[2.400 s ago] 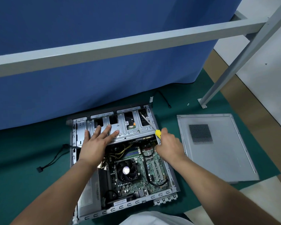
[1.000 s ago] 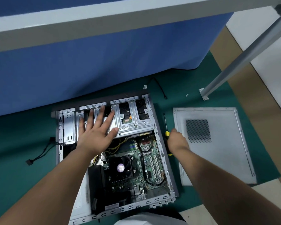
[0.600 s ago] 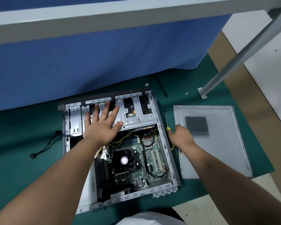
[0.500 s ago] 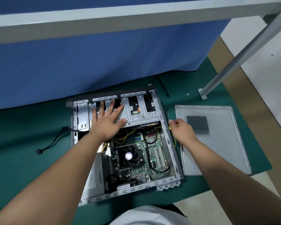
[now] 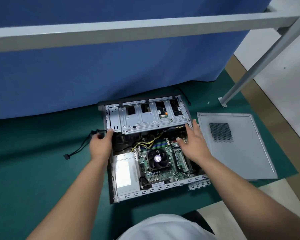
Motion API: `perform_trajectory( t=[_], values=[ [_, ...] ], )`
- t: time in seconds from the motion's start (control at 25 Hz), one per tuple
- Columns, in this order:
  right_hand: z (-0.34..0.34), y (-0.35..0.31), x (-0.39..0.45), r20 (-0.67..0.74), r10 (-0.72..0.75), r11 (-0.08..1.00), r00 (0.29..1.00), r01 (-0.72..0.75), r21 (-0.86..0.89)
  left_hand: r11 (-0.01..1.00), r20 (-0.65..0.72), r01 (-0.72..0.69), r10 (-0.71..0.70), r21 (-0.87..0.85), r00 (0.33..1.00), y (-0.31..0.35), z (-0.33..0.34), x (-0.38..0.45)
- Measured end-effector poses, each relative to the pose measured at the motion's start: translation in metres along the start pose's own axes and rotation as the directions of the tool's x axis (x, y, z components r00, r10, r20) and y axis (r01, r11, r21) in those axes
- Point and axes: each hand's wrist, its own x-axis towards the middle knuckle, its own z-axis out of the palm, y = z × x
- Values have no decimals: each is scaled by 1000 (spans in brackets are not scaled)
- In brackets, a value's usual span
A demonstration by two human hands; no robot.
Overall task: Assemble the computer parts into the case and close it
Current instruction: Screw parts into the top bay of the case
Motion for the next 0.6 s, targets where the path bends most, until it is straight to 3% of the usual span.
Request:
perform_trajectory(
  t=[0.08, 0.2, 0.4, 0.52, 0.6],
  values=[
    [2, 4, -1, 19, -17, 996, 1000, 19, -88, 993, 46, 18, -13, -116, 999, 4, -2, -2],
    [6, 5, -1, 39, -29, 983, 999, 36, -182, 984, -51, -141, 136, -107, 989, 5, -2, -6],
    [2, -9, 1, 45, 42, 967, 998, -30, -252, 891, -101, -441, 451, 108, 887, -5, 0, -32],
    [0, -50, 2, -25, -138, 987, 990, 135, -83, 822, 29, -562, 562, 93, 827, -10, 4, -53],
    [3, -91, 0, 29, -251, 941, 968, 237, 241, 776, 132, -629, 620, 44, 773, -14, 8, -64]
  ],
)
